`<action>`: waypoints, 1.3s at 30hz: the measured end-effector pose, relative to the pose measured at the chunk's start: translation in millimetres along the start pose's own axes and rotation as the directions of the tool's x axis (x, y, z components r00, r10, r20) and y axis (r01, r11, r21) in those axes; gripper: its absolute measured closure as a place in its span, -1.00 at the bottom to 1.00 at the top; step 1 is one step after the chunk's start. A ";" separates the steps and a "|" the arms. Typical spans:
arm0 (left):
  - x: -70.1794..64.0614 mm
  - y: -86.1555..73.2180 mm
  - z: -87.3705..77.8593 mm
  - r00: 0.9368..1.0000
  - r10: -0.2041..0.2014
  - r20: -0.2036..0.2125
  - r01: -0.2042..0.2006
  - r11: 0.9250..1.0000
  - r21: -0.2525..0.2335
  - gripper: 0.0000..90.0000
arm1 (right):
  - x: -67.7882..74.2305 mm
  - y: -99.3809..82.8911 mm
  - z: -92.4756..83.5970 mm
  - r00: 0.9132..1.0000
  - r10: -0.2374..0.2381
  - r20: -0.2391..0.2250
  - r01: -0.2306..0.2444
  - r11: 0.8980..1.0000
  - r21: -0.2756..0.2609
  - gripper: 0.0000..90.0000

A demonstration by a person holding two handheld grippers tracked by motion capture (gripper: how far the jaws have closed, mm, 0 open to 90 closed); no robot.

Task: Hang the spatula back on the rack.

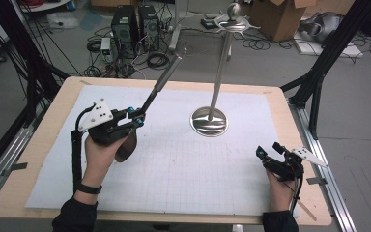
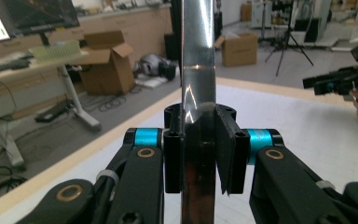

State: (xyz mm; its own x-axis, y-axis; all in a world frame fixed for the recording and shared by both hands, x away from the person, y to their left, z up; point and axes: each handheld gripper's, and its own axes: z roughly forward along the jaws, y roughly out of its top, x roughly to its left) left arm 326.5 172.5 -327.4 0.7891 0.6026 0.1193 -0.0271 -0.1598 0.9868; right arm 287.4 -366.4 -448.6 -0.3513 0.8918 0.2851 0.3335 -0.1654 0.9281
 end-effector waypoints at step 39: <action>-16.0 8.4 61.5 0.999 -0.029 0.039 0.035 0.986 -0.165 0.66 | -0.4 -0.2 0.6 1.000 0.010 -0.002 -0.010 1.000 0.003 -0.65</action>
State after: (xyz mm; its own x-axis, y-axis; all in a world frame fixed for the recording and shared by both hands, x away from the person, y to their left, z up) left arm 351.5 113.4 -327.8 0.8126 0.5764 0.0861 -0.0999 -0.0077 0.9950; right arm 288.0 -366.5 -449.0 -0.3502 0.8891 0.2948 0.3398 -0.1727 0.9245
